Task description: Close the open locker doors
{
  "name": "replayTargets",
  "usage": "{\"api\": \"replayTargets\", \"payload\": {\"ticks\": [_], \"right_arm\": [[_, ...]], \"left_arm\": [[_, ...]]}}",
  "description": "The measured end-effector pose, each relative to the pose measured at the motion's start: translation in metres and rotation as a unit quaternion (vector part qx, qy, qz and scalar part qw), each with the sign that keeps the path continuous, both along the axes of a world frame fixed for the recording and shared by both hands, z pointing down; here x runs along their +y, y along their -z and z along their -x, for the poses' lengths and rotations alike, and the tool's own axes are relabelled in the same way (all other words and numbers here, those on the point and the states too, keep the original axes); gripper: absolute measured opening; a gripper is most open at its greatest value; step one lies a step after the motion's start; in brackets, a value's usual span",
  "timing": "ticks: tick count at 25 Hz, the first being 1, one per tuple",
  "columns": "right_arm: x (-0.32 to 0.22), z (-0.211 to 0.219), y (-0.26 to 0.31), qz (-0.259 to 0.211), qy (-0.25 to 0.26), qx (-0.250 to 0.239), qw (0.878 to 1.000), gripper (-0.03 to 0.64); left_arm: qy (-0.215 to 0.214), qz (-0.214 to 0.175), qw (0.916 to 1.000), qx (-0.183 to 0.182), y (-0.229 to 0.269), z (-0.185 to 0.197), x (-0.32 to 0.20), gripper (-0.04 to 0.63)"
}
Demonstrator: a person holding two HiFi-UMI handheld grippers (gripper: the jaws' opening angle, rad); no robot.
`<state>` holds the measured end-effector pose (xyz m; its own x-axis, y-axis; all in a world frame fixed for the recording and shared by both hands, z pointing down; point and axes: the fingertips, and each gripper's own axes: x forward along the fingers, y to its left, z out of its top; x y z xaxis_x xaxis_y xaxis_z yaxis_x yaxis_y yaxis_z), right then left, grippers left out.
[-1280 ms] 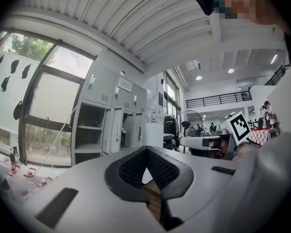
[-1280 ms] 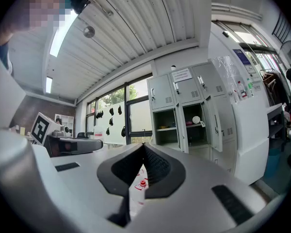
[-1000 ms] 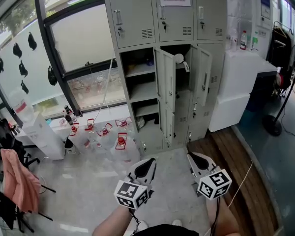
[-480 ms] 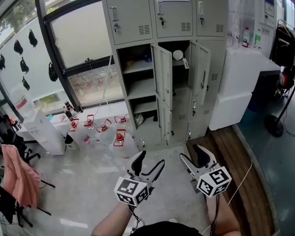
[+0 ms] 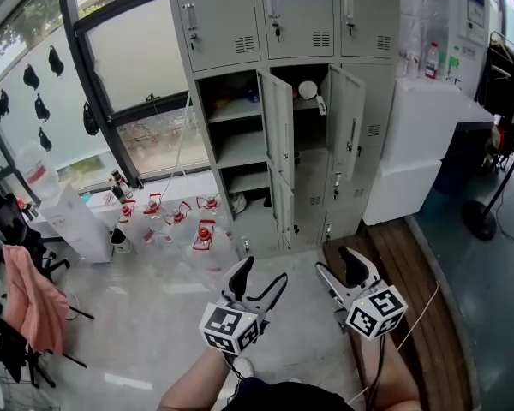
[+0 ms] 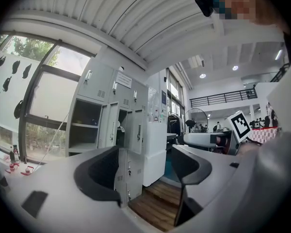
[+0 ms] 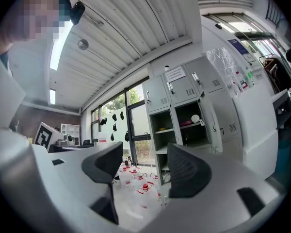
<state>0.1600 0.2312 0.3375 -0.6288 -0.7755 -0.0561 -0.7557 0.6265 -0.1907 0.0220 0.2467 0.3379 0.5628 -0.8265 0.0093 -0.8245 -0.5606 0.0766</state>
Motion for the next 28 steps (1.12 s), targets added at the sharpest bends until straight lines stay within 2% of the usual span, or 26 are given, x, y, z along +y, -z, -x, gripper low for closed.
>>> {"api": "replayTargets", "payload": {"ticks": [7,13,22,28], "right_arm": [[-0.040,0.005,-0.008,0.009,0.004,-0.001,1.000,0.285],[-0.093,0.029,-0.014,0.010,-0.006,0.000,1.000,0.285],[-0.190,0.072,-0.005,0.011,-0.044,-0.001,0.999,0.287],[-0.239,0.089,-0.002,0.017,-0.078,-0.005,0.997,0.285]], "left_arm": [[0.007,0.001,1.0000,0.004,-0.004,0.011,-0.044,0.344],[-0.006,0.002,1.0000,0.005,-0.014,0.035,-0.098,0.344],[-0.051,0.013,0.9986,0.004,-0.017,0.073,-0.206,0.344],[-0.087,0.016,0.9960,0.008,-0.016,0.088,-0.261,0.344]]}}
